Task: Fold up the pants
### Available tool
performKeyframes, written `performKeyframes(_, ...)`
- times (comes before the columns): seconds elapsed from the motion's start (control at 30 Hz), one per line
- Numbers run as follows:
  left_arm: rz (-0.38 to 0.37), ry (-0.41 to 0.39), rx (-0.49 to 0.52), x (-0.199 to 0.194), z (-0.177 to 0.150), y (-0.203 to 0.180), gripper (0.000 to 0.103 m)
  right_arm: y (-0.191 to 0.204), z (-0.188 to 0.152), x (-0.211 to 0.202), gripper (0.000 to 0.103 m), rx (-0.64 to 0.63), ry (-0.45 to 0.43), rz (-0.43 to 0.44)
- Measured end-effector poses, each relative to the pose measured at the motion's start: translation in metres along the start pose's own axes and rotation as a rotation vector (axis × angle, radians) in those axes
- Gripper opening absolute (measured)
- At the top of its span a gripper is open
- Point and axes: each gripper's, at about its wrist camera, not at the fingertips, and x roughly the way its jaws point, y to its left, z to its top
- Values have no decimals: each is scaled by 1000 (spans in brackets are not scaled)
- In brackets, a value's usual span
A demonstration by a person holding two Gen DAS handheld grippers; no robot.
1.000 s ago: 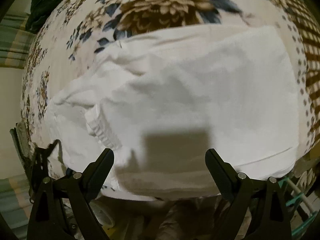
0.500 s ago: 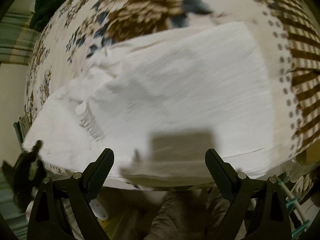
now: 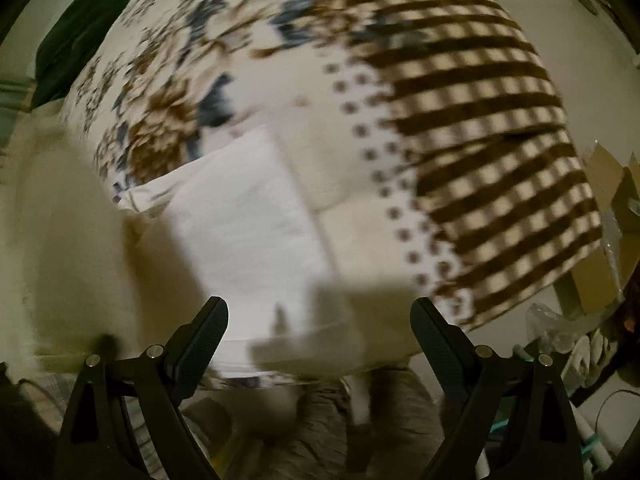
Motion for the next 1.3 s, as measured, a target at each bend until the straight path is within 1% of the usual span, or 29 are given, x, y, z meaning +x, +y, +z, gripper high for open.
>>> performKeyframes(0.03,18,57,13,15,-4,-6,14,-6,1,-1,94,3,0,0)
performKeyframes(0.07,35,100,5,24,-7,-9,14,-11,4,-3,94,4,2,7)
performKeyframes(0.1,51,123,-6,28,-8,-9,15,-13,6,-4,94,5,2,18)
performKeyframes(0.23,73,151,-53,16,7,-1,17,-15,20,-9,95,-17,-13,113)
performKeyframes(0.27,82,154,-54,13,3,0,17,-13,25,-8,96,-25,-9,148)
performKeyframes(0.3,93,152,-55,9,3,2,19,-11,29,-6,99,-28,2,188)
performKeyframes(0.33,94,154,-54,6,-4,0,22,-7,32,-3,100,-25,15,225)
performKeyframes(0.37,85,174,-57,4,-9,2,30,-2,35,0,100,-20,24,258)
performKeyframes(0.4,69,199,-66,3,-14,4,52,3,37,3,100,-16,34,295)
performKeyframes(0.43,36,224,-85,1,-17,5,70,8,40,6,100,-14,47,344)
performKeyframes(0.47,29,251,-102,-3,-20,5,75,11,41,6,100,-15,52,369)
performKeyframes(0.5,21,259,-114,-10,-23,5,76,17,42,8,101,-24,57,397)
performKeyframes(0.53,13,259,-124,-16,-25,5,76,22,40,9,103,-34,61,407)
performKeyframes(0.57,19,261,-138,-22,-26,6,76,28,40,13,103,-53,74,407)
performKeyframes(0.63,58,262,-173,-29,-27,14,76,40,37,25,103,-78,104,398)
performKeyframes(0.7,134,259,-203,-28,-24,29,76,51,36,43,103,-110,139,363)
performKeyframes(0.77,186,260,-218,-24,-21,43,76,58,36,58,103,-138,152,303)
performKeyframes(0.87,269,235,-216,-17,-13,64,76,69,37,78,103,-180,134,233)
performKeyframes(0.97,319,209,-212,-15,-4,77,76,80,40,95,103,-195,136,209)
performKeyframes(1.0,329,202,-215,-15,-1,80,76,84,41,97,100,-201,133,203)
performKeyframes(1.03,336,196,-219,-14,2,83,76,91,41,98,92,-219,120,199)
performKeyframes(1.07,341,191,-225,-14,4,86,76,96,41,97,87,-231,104,190)
performKeyframes(1.13,348,186,-236,-14,7,91,76,108,41,93,60,-268,65,174)
performKeyframes(1.17,351,186,-243,-14,10,94,76,113,38,88,55,-292,38,162)
performKeyframes(1.2,352,184,-252,-14,11,96,76,117,34,83,46,-312,12,145)
performKeyframes(1.23,350,183,-259,-14,13,99,76,121,30,78,39,-338,-18,110)
performKeyframes(1.27,348,183,-266,-15,14,100,76,122,27,72,34,-347,-35,94)
performKeyframes(1.3,347,185,-271,-16,15,101,76,120,25,66,27,-346,-43,90)
